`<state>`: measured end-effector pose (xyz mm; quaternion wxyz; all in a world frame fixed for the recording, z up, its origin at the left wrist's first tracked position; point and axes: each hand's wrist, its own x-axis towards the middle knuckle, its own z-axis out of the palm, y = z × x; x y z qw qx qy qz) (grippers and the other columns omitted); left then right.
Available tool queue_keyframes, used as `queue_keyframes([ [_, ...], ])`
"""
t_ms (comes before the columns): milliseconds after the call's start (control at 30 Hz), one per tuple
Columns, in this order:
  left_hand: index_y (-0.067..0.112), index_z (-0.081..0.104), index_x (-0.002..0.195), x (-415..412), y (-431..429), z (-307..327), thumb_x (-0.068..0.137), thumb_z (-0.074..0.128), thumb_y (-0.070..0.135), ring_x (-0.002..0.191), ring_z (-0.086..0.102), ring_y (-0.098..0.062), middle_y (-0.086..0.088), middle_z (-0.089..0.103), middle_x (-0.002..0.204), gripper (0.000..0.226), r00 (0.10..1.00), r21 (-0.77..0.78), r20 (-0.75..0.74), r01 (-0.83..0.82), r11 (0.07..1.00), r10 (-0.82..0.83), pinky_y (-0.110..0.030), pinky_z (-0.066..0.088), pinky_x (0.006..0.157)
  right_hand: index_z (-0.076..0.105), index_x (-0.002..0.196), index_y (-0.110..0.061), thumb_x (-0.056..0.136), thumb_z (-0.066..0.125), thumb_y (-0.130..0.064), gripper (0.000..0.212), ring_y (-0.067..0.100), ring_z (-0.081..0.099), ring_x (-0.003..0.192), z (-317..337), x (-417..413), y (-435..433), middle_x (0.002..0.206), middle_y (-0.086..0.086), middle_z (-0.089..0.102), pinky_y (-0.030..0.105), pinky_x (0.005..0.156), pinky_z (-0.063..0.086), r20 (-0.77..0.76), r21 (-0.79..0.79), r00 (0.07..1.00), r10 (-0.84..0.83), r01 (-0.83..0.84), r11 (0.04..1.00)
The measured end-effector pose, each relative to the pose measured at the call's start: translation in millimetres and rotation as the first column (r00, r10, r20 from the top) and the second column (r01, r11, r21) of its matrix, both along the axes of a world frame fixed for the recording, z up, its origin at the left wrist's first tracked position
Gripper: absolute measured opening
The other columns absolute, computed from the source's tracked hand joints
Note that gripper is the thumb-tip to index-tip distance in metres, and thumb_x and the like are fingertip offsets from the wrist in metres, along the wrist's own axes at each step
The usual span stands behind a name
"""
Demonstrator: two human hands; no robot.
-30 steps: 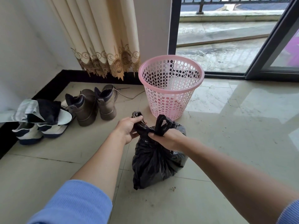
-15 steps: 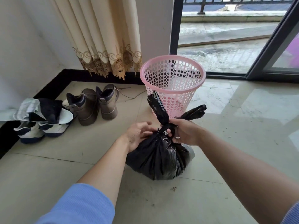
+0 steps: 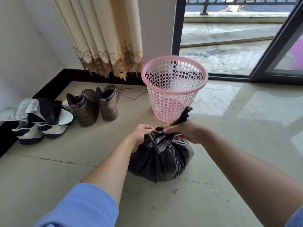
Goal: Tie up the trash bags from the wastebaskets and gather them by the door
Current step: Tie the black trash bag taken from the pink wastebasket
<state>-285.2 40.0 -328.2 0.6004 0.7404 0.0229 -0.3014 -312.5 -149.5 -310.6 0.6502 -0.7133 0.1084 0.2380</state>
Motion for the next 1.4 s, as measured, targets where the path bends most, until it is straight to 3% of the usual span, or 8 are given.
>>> queue_keyframes([
  [233,0.013,0.065,0.069,0,-7,11,0.082,0.069,0.004,0.049,0.056,-0.009,-0.001,0.062,0.06,0.016,0.993,-0.063,-0.04,0.112,0.992,-0.115,-0.016,0.043,0.049,0.058,0.085,-0.013,0.079,0.06,0.001,0.016,0.024,0.053,0.072,-10,0,19,0.082,0.006,0.062,0.03,0.061,0.037,0.509,-0.718,0.843,0.177,0.301,0.628],
  [367,0.019,0.066,0.055,-3,-11,18,0.082,0.061,-0.001,0.042,0.045,-0.003,0.008,0.053,0.048,0.033,0.974,-0.013,-0.045,0.222,0.975,-0.223,-0.015,0.033,0.042,0.035,0.085,-0.016,0.085,0.044,0.007,0.025,0.024,0.042,0.059,-25,-11,18,0.077,0.003,0.046,0.033,0.055,0.029,0.567,-0.81,0.766,0.304,0.45,0.376],
  [500,0.017,0.065,0.069,-6,-9,9,0.085,0.06,0.004,0.047,0.044,-0.008,0.001,0.055,0.058,0.021,0.987,0.059,-0.088,0.14,0.988,-0.135,-0.018,0.033,0.048,0.058,0.095,-0.008,0.083,0.057,0.0,0.015,0.023,0.054,0.07,-38,-12,21,0.079,0.003,0.059,0.033,0.061,0.042,0.515,-0.678,0.856,0.047,0.374,0.633],
  [567,0.016,0.059,0.065,-9,-4,0,0.084,0.058,0.006,0.049,0.042,-0.01,-0.001,0.055,0.061,0.022,0.991,0.156,-0.088,0.116,0.981,-0.104,-0.019,0.031,0.049,0.065,0.092,-0.001,0.083,0.064,-0.003,0.009,0.018,0.057,0.07,-38,-12,22,0.08,0.006,0.061,0.03,0.062,0.046,0.257,-0.351,0.955,-0.147,0.234,0.907],
  [633,0.016,0.058,0.064,-11,2,-7,0.082,0.058,0.007,0.05,0.042,-0.011,-0.003,0.055,0.064,0.02,0.991,0.22,-0.102,0.11,0.969,-0.09,-0.02,0.03,0.05,0.065,0.095,-0.008,0.084,0.071,-0.017,0.015,0.015,0.062,0.069,-35,-15,15,0.087,0.005,0.065,0.03,0.064,0.054,-0.077,-0.044,0.979,-0.19,0.187,0.981],
  [900,0.01,0.068,0.101,1,-21,-5,0.085,0.056,-0.001,0.08,0.057,-0.018,-0.005,0.063,0.093,0.022,0.977,0.23,0.214,-0.063,0.971,0.012,-0.031,0.05,0.074,0.06,0.078,-0.01,0.083,0.066,-0.03,0.021,0.019,0.046,0.06,-44,-7,-11,0.073,0.008,0.054,0.032,0.055,0.033,-0.031,-0.066,0.703,-0.71,0.708,0.704],
  [1133,0.006,0.065,0.117,-7,-46,-13,0.082,0.053,-0.008,0.092,0.06,-0.017,-0.01,0.066,0.106,0.04,0.968,0.181,0.07,0.223,0.958,-0.239,-0.023,0.05,0.08,0.061,0.083,-0.011,0.085,0.067,-0.03,0.02,0.008,0.043,0.037,-46,-9,-17,0.052,-0.002,0.051,0.018,0.034,0.03,-0.269,0.017,0.72,-0.639,0.667,0.745],
  [1400,0.01,0.073,0.09,-6,-50,-21,0.081,0.067,0.005,0.079,0.059,-0.016,-0.001,0.065,0.081,0.012,0.95,0.407,0.141,0.202,0.891,-0.28,-0.022,0.046,0.073,0.062,0.081,-0.01,0.089,0.063,-0.024,0.017,0.015,0.053,0.051,-54,-7,-26,0.066,0.004,0.062,0.027,0.047,0.045,-0.274,0.001,0.686,-0.674,0.701,0.713],
])
